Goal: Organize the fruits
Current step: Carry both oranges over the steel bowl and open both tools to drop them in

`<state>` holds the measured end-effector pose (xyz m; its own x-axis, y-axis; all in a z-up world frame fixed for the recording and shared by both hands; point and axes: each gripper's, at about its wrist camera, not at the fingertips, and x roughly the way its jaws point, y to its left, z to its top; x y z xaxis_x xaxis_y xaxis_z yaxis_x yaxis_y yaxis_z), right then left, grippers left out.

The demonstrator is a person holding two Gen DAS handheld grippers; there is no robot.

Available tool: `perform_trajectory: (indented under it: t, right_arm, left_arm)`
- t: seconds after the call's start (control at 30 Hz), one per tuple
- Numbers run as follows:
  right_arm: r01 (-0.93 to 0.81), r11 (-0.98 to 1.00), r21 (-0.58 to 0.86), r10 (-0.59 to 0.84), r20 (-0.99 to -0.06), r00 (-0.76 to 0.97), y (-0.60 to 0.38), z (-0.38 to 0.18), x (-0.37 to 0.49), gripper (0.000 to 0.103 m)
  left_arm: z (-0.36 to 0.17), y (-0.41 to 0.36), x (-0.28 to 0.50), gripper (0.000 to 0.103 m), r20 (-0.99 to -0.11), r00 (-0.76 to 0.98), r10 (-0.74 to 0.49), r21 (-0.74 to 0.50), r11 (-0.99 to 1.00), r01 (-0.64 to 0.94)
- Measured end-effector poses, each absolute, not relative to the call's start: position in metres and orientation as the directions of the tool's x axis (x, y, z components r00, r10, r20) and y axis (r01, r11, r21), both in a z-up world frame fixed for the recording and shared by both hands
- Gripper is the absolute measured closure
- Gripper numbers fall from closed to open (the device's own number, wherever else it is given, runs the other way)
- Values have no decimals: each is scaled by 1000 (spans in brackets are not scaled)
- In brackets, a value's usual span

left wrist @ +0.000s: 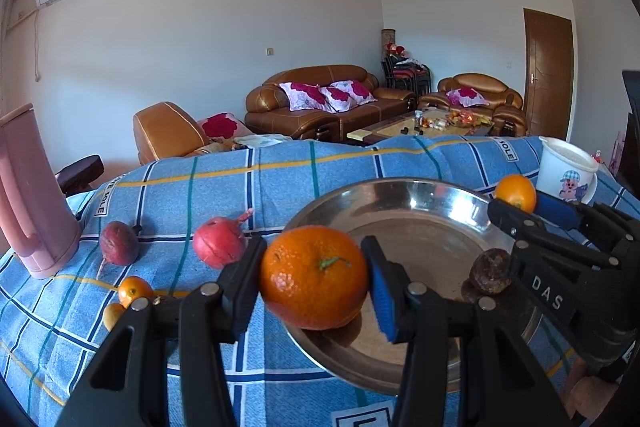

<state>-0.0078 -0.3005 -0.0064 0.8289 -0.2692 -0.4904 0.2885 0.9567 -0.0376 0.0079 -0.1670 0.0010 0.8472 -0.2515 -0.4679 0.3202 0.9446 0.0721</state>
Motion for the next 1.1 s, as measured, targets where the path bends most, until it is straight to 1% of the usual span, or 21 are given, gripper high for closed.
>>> perform_trajectory:
  t: [0.1, 0.27, 0.53, 0.73, 1.1]
  right_arm:
    - [315, 948, -31, -287, -503, 815, -313, -7, -4, 61]
    - [307, 951, 23, -243, -559, 793, -329, -14, 4, 61]
    - [268, 963, 30, -193, -620, 761, -328, -22, 19, 60]
    - [256, 965, 52, -160, -657, 737, -332, -29, 29, 60]
    - [245, 968, 53, -151, -657, 738, -329, -29, 31, 60]
  left_arm:
    - [0, -178, 11, 52, -489, 841, -231, 92, 945, 313]
    - [-5, -191, 19, 52, -531, 823, -203, 112, 946, 305]
    - [-13, -201, 30, 52, -593, 787, -167, 127, 947, 296]
    - [-15, -208, 28, 52, -592, 791, -156, 157, 940, 303]
    - [-16, -220, 26, 52, -593, 791, -151, 206, 921, 330]
